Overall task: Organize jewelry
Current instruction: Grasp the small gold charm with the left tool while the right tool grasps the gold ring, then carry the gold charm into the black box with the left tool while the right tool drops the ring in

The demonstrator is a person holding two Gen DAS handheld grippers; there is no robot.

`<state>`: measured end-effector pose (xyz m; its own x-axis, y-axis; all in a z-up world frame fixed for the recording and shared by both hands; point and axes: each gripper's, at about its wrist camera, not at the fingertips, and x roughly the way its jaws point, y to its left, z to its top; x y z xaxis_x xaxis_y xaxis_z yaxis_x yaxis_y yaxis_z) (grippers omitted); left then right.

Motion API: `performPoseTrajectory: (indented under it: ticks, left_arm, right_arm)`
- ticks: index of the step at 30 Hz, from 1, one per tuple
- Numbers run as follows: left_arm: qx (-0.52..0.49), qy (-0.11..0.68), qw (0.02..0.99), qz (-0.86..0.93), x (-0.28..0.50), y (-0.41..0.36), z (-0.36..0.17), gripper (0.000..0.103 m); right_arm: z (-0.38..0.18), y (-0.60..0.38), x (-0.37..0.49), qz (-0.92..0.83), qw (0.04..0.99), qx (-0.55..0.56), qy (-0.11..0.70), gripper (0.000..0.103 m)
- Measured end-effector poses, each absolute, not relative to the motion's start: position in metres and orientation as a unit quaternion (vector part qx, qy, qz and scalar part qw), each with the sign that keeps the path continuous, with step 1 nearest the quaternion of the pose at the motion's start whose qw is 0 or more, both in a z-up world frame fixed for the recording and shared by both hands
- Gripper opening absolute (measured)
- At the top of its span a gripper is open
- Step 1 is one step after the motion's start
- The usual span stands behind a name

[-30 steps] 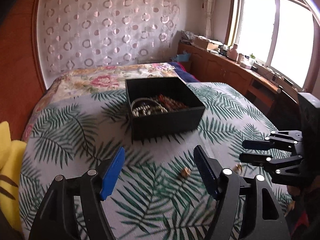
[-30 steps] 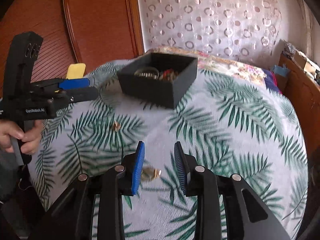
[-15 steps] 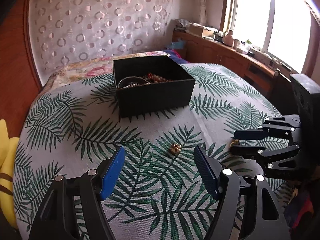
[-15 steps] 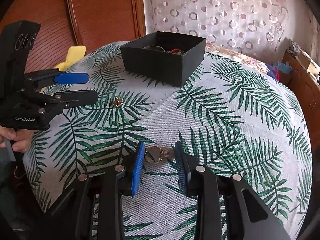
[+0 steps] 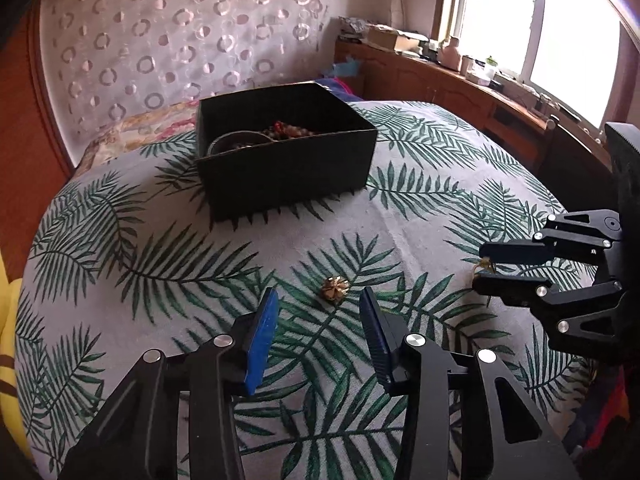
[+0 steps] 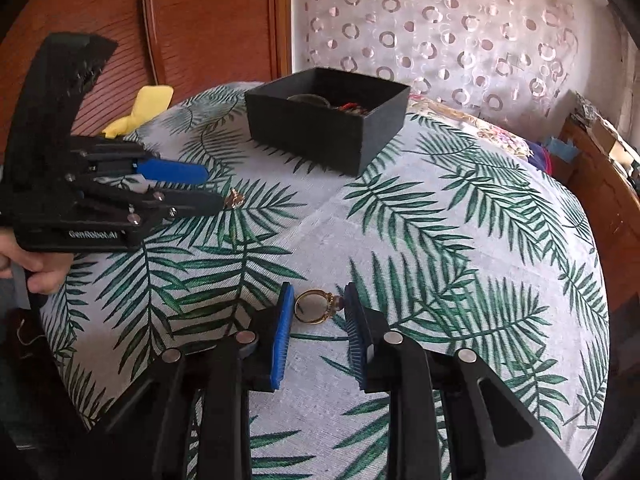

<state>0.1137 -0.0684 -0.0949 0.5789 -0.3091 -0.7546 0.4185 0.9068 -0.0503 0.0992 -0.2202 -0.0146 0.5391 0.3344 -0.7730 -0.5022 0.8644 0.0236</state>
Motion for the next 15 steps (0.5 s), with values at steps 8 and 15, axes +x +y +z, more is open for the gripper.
performPoseTrajectory:
  ticks: [8,15]
  left_arm:
    - [0.078,0.42,0.879,-0.21,0.124,-0.081,-0.1,0.024]
    - [0.078,0.415,0.882,-0.21,0.123,-0.082,-0.099,0.014]
  right_arm:
    - [-0.01,-0.224,0.099,0.239,0.875,-0.093,0.41,0.028]
    - [-0.003,-0.225,0.103,0.241,0.879,-0.088,0.402,0.028]
